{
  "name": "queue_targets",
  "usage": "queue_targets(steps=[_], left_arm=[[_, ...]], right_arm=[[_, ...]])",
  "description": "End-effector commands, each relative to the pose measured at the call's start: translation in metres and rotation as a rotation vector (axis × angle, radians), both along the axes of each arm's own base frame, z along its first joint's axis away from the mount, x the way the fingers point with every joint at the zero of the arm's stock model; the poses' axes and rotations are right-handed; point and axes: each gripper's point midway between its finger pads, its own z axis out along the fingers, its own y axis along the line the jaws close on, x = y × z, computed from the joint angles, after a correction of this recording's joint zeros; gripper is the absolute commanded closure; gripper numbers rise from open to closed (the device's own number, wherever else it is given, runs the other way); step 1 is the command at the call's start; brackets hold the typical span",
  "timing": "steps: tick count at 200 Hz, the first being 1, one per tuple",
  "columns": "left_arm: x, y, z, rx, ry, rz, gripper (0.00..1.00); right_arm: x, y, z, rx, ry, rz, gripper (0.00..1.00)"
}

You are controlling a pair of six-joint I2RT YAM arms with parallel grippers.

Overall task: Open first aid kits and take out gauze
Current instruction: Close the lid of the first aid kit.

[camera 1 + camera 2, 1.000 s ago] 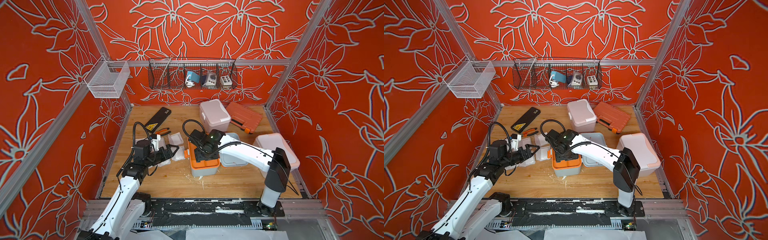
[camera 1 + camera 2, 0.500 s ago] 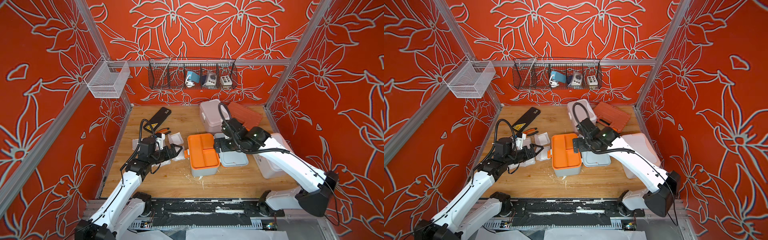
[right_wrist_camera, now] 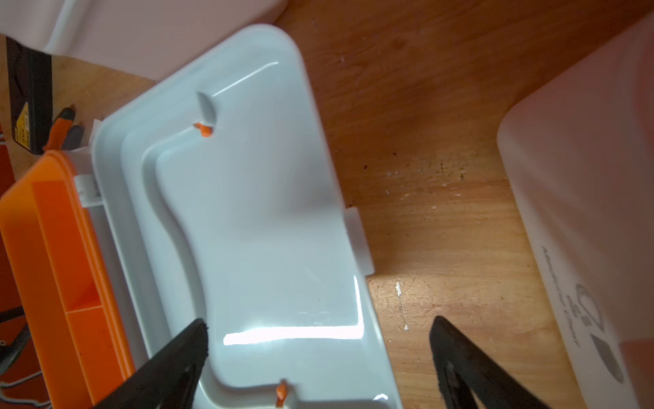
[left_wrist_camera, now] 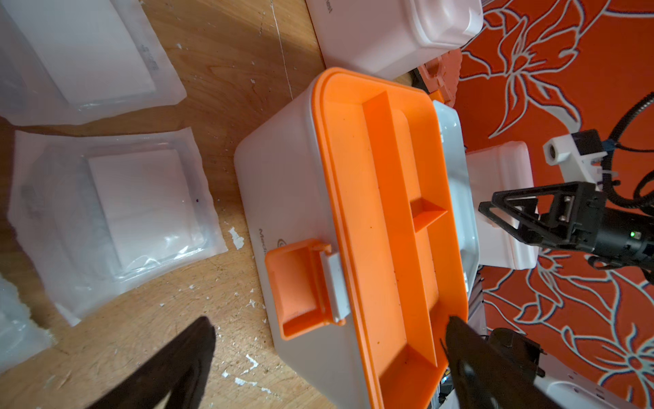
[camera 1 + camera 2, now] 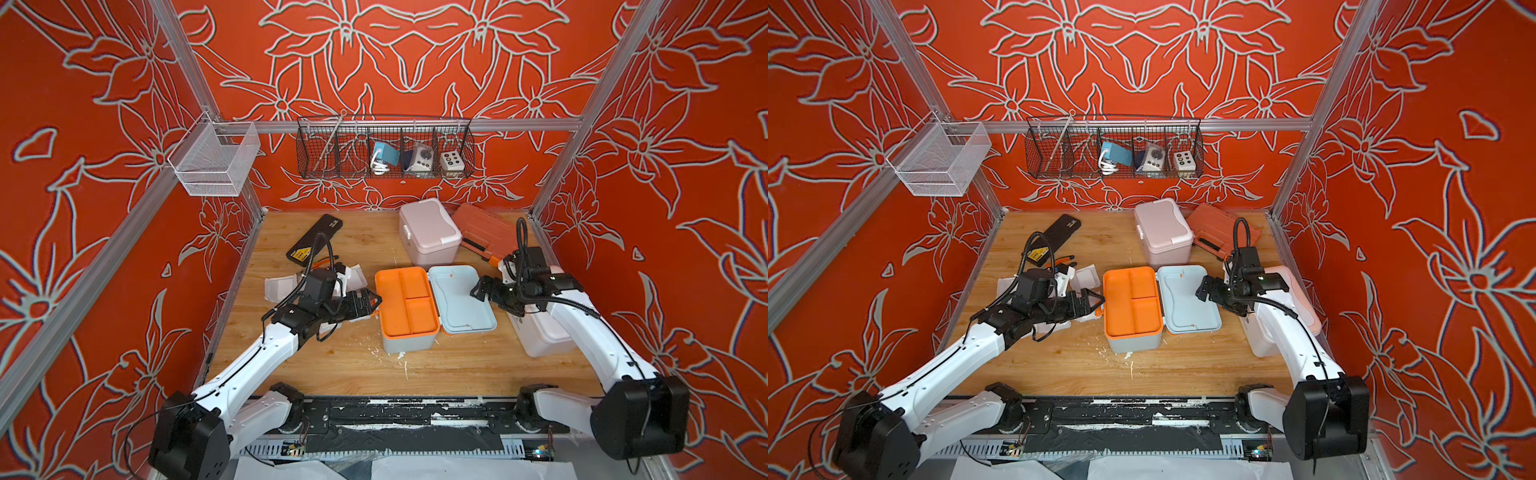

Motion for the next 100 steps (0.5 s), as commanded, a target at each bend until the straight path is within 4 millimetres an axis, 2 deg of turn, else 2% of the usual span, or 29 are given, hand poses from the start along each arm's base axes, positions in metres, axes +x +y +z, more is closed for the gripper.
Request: queue_targets(steps=[1, 38, 67, 100], left_arm=[[0.006, -0.009, 0.008, -0.002, -0.033, -0.018, 0.02], [0.005, -0.022, -0.001, -0.002, -0.015, -0.05, 0.02], [0.003, -0.031, -0.011, -0.002, 0.007, -0.074, 0.02], [0.0, -0.039, -0.017, -0.005, 0.014, -0.092, 0.02]], right_arm=[[0.009, 0.012, 0.006, 0.158, -0.057, 0.008, 0.02], [0.013, 0.039, 0.005, 0.384, -0.063, 0.046, 0.02], [0.011, 0.044, 0.004, 0.439, -0.045, 0.056, 0.02], [0.01, 0.05, 0.034, 0.498, -0.106, 0.072, 0.02]])
